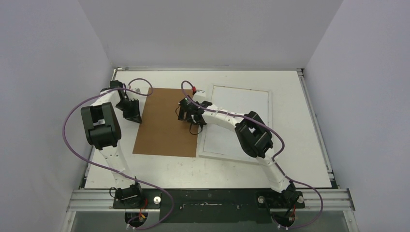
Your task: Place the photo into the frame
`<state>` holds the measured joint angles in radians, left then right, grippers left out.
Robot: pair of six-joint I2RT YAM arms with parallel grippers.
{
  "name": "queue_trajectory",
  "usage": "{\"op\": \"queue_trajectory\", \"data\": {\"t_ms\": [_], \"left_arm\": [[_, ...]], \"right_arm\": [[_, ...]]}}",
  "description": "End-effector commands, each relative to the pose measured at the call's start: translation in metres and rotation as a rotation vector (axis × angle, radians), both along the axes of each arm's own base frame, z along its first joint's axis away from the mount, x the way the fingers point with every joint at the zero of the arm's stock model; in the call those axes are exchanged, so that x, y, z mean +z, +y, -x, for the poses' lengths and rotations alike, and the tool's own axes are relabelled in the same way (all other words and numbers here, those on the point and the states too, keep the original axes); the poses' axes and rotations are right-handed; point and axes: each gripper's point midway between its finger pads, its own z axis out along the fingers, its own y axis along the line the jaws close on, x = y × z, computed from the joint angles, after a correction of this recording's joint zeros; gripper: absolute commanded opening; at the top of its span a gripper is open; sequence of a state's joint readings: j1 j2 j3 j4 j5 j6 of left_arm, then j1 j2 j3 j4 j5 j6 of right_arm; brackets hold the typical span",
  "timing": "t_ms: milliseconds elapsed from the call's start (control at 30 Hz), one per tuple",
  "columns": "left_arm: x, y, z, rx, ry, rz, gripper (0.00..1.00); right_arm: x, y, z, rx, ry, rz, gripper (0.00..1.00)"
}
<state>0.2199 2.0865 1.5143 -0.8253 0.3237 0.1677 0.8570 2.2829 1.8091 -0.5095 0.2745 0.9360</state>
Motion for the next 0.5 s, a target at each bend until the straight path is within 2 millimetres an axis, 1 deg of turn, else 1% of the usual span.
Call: {"op": "queue_trajectory", "data": {"t_ms": [0, 133, 200, 300, 367, 467], "left_arm": [[-0.021, -0.016, -0.002, -0.013, 0.011, 0.052, 0.08], [-0.030, -0.017, 0.002, -0.012, 0.038, 0.061, 0.05], [-0.033, -0.019, 0.004, -0.014, 0.047, 0.070, 0.02], [-0.033, -0.022, 0.005, -0.015, 0.052, 0.085, 0.00], [-0.034, -0.025, 0.007, -0.019, 0.057, 0.087, 0.00], [-0.035, -0.030, 0.008, -0.027, 0.062, 0.090, 0.00]], "right_arm": [[0.047, 0.047, 0.014, 0.065, 0.021, -0.258, 0.90], [0.054, 0.056, 0.016, 0.075, 0.032, -0.327, 0.90], [0.060, 0.062, 0.017, 0.083, 0.036, -0.372, 0.90], [0.084, 0.071, 0.013, 0.096, -0.005, -0.442, 0.90], [0.105, 0.080, 0.016, 0.131, -0.019, -0.490, 0.90], [0.138, 0.089, 0.019, 0.168, -0.084, -0.514, 0.90]]}}
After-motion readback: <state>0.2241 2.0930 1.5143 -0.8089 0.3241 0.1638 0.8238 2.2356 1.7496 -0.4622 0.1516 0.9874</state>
